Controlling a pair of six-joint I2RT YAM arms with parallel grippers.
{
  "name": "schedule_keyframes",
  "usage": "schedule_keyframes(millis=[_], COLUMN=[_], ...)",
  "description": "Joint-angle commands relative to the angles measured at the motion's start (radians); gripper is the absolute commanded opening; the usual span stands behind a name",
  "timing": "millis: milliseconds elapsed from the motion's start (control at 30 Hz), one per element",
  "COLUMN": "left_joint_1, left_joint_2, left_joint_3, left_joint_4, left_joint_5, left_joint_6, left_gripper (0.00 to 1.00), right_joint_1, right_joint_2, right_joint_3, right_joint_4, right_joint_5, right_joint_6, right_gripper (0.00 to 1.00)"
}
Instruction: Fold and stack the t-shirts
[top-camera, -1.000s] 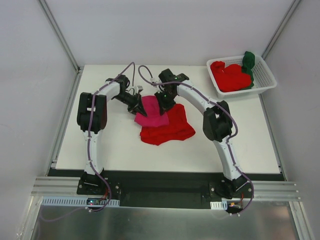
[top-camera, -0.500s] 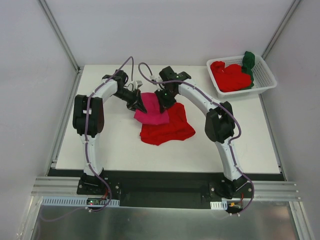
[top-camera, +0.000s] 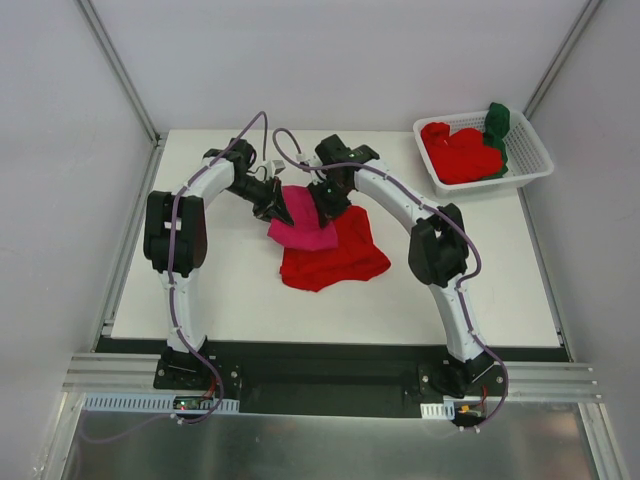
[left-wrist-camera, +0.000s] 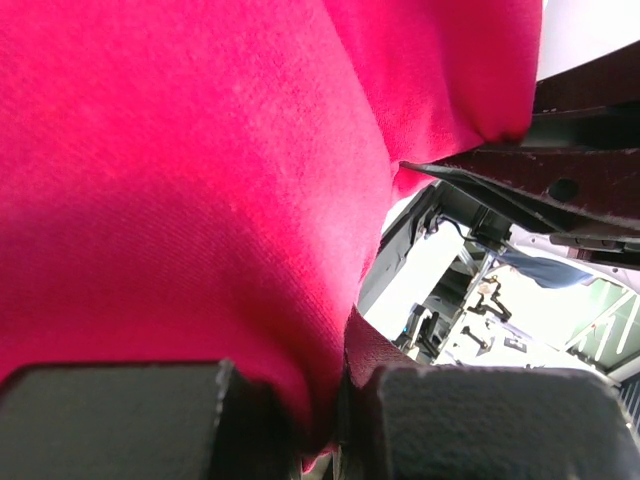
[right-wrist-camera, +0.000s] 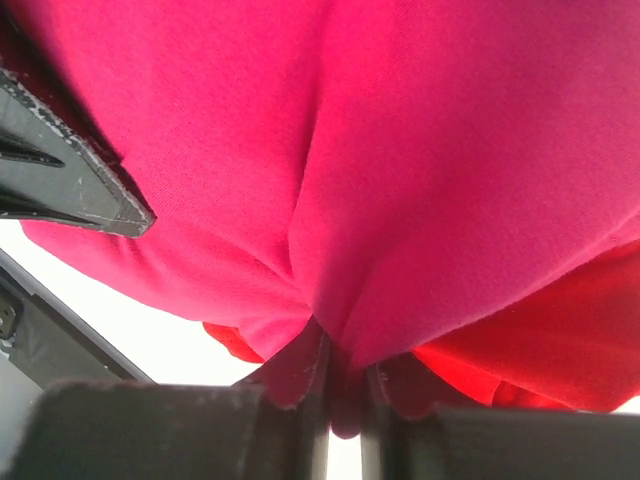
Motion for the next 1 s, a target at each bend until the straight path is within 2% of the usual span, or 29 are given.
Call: schedule_keyframes(millis=[0,67,133,167,267,333,367,500,767,967], left_joint_1=[-0.008,-0.006,-0.008,-0.008,-0.008,-0.008,-0.008,-0.008,-0.008,-0.008], left_joint_2=[-0.081,-0.082,-0.085,-0.085,-0.09,-0.093,-0.095,-0.096,-0.105,-0.107], left_joint_3=[0.011,0.014,0.014,0.014,0.011,0.011,0.012,0.025,0.029,0.015], left_joint_4=[-0.029,-0.033,-0.033,-0.033,-0.031,-0.033,-0.033,-0.033,-0.031,-0.033], left_joint_5=[0.035,0.037,0.04,0.039,0.045,0.045,0.046,0.057,0.075,0.075], left_joint_6=[0.034,0.034,0.034,0.033,0.034,0.036,0.036,0.037,0.046,0.053], left_gripper=[0.0,0.0,0.0,0.0,0.0,0.0,0.0,0.0,0.0,0.0], right_joint_1=[0.009,0.009,0.009,0.009,0.009,0.009,0.01,0.01,0.016,0.012], right_joint_2=[-0.072,-0.073,-0.073,-0.073,-0.076,-0.077,-0.077,-0.08,-0.111,-0.131], right_joint_3=[0.02,0.022,0.022,0.022,0.02,0.019,0.02,0.014,-0.021,-0.13], right_joint_4=[-0.028,-0.03,-0.03,-0.03,-0.034,-0.034,-0.036,-0.048,-0.091,-0.091], right_joint_5=[0.023,0.023,0.03,0.033,0.042,0.055,0.062,0.092,0.056,-0.089], right_joint_6=[-0.022,-0.031,-0.03,-0.035,-0.039,-0.044,-0.048,-0.076,-0.101,-0.035], right_gripper=[0.25,0.28,0.45,0.56,0.7,0.76,0.85,0.89,0.89,0.89])
